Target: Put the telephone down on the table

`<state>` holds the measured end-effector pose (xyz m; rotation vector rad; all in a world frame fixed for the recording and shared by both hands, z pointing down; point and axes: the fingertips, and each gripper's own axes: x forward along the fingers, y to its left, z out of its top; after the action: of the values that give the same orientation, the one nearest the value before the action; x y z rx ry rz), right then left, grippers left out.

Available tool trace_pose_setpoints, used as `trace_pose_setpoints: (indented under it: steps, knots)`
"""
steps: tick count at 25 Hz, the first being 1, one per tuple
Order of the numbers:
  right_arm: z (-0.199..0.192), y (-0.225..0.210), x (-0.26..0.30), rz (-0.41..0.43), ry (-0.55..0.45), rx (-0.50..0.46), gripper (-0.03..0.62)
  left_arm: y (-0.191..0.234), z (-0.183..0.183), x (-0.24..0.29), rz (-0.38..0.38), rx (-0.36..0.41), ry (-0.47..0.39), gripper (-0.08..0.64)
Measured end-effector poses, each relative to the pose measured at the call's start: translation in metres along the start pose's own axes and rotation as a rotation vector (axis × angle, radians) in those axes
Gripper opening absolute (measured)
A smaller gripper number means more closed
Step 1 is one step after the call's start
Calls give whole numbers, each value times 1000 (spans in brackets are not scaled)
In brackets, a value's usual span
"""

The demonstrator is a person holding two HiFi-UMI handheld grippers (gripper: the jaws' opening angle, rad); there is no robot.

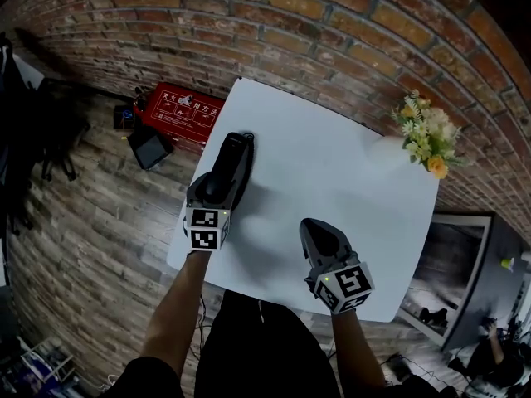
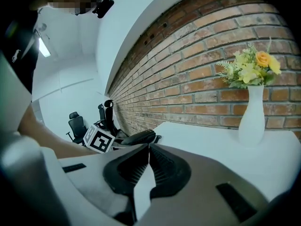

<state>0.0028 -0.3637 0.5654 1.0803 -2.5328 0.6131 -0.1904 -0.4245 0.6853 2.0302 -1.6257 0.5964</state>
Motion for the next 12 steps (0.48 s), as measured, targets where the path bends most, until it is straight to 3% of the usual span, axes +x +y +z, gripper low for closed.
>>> trace_pose_setpoints:
  steps: [12]
  knots:
    - [-5,-8,-5,-15,5,12,23,4,-22,14,16,31,123,279]
